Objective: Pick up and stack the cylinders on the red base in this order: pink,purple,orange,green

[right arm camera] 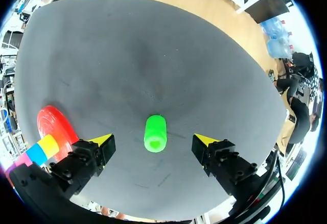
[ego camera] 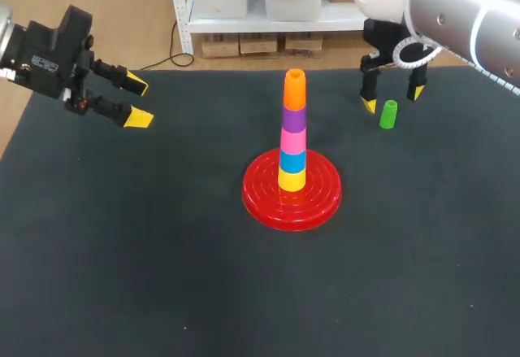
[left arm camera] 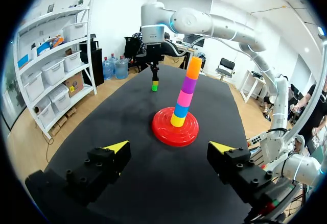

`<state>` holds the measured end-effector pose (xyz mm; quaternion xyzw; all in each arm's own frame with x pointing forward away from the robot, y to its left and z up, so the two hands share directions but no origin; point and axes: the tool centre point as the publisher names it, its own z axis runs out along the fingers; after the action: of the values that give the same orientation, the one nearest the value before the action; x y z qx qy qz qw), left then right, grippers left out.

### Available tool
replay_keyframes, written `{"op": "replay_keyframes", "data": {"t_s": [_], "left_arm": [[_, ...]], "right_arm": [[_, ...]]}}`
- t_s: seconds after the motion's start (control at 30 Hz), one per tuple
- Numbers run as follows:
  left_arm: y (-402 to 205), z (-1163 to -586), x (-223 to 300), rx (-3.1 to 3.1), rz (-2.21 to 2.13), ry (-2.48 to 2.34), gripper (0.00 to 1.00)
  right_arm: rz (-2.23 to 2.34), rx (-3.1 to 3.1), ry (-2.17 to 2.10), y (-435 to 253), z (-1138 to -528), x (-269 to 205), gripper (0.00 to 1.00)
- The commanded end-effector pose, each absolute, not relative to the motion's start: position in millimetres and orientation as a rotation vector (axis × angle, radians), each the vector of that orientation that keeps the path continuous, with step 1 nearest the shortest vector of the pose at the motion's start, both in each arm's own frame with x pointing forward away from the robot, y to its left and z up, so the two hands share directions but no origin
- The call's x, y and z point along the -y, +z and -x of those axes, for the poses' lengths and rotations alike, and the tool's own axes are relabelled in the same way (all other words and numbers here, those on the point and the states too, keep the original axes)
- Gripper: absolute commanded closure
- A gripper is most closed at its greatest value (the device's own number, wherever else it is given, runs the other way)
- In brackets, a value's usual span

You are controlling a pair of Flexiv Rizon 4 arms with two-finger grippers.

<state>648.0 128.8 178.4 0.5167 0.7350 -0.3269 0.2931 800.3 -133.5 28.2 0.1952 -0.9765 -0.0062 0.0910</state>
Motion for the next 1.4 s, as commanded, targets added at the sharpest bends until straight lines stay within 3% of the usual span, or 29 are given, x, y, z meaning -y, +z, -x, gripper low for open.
{"op": "replay_keyframes", "data": {"t_s": [0.03, 0.13, 0.4, 0.63, 1.07, 1.4], "left_arm": [[177.5, -647.3, -129.3, -1.953, -1.375, -0.870, 0.00], [177.5, -647.3, -129.3, -1.953, -1.375, -0.870, 0.00], [177.5, -647.3, -129.3, -1.953, -1.375, -0.870, 0.00], [177.5, -647.3, -129.3, -1.953, -1.375, -0.870, 0.00], [177.5, -647.3, -129.3, -1.953, -1.375, -0.870, 0.00], [177.5, -647.3, -129.3, -1.953, -1.375, -0.870, 0.00]], "right_arm": [[-0.573, 2.940, -0.030, 26.0, -792.5, 137.8, 0.00], [-0.565, 2.944, -0.033, 24.8, -793.8, 139.2, 0.00], [-0.554, 2.949, -0.035, 22.0, -794.0, 139.1, 0.16], [-0.542, 2.953, -0.032, 21.0, -793.0, 138.5, 0.41], [-0.530, 2.970, -0.037, 21.2, -797.6, 134.1, 0.45], [-0.533, 2.963, -0.035, 17.1, -801.1, 131.7, 0.57]]}}
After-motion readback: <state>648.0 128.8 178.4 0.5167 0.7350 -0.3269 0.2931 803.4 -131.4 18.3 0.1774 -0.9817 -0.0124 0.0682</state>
